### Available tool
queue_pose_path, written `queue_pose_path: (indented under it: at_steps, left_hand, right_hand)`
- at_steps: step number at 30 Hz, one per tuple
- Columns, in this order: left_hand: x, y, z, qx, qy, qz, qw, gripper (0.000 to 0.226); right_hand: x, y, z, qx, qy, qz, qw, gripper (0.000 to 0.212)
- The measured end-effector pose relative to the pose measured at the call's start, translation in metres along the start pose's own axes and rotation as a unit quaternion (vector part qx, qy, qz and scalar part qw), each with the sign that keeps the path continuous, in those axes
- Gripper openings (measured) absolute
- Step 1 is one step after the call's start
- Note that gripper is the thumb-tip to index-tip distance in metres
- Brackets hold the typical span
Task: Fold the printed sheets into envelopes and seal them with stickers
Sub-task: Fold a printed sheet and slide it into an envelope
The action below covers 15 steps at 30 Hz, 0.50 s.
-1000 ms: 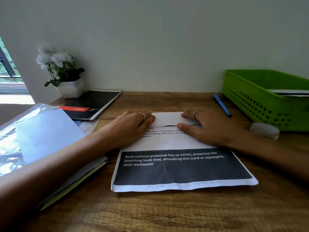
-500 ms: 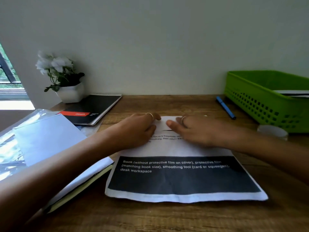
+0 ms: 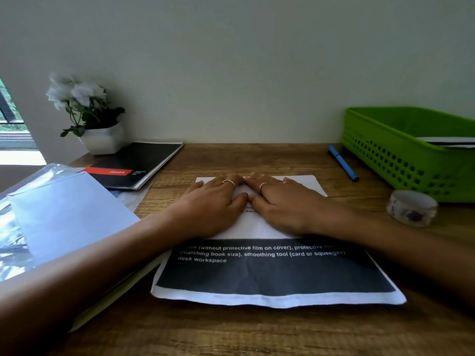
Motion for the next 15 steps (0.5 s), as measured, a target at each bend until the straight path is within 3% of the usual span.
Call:
queue_pose_path:
  at_steps: [8, 15]
  left_hand:
    - [-0.008, -0.011, -0.005, -0.058, 0.027, -0.033, 0.997, 0.058]
    - [-0.01, -0.004, -0.005, -0.04, 0.019, -0.027, 0.999, 0.057]
  right_hand:
    - [0.028, 0.0, 0.009, 0.002, -0.078, 0.004, 0.997, 0.058]
    - [0.05, 0.015, 0.032, 0.034, -0.129, 0.023, 0.991, 0.05]
Point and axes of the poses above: each hand's wrist, its own z-axis away from the middle knuckle, its own y-axis out of the back of the hand, x = y × z, the point moved 10 cm from there along -z, towards the middle knuckle, and after that the axes turned 12 degrees about -x, right-handed, at the moved point
